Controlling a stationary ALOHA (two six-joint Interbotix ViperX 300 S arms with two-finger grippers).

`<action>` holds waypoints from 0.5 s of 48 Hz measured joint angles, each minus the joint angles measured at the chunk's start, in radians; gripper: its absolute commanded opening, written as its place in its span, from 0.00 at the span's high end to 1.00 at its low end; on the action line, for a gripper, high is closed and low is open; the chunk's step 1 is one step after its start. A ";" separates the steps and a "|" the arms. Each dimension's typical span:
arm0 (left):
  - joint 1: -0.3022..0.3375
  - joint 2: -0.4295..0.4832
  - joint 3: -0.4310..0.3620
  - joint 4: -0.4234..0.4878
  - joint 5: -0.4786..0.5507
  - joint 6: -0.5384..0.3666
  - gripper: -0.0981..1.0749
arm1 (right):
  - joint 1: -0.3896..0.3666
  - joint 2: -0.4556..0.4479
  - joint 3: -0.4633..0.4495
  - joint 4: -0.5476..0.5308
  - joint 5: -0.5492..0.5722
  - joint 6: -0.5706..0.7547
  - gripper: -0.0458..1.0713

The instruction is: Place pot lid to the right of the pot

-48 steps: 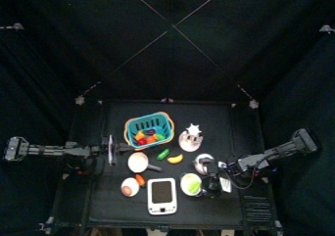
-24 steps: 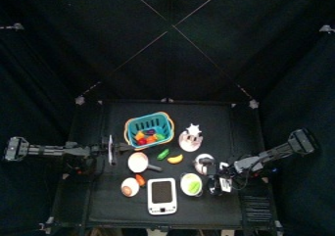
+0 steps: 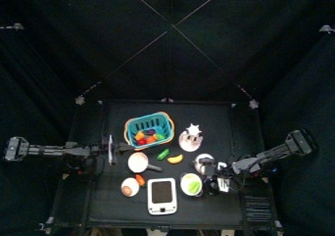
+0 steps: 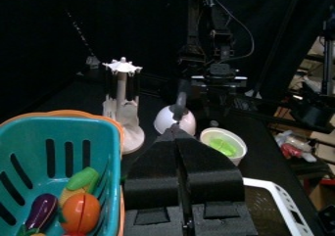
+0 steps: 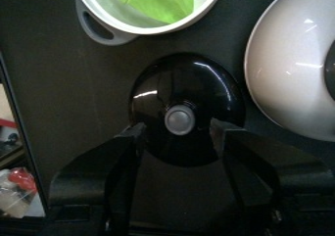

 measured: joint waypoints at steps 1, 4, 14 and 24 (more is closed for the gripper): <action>0.000 0.000 0.000 0.000 0.000 0.000 0.95 | -0.003 0.000 0.002 -0.002 -0.002 0.000 0.12; 0.000 0.000 0.000 0.000 0.000 0.000 0.95 | -0.006 0.000 0.000 -0.008 -0.002 0.000 0.12; 0.000 0.000 0.000 0.000 0.000 0.000 0.95 | -0.008 0.000 -0.018 -0.015 -0.003 0.000 0.12; 0.000 0.000 0.002 0.000 0.000 0.000 0.95 | -0.009 0.000 -0.060 -0.044 -0.052 -0.002 0.12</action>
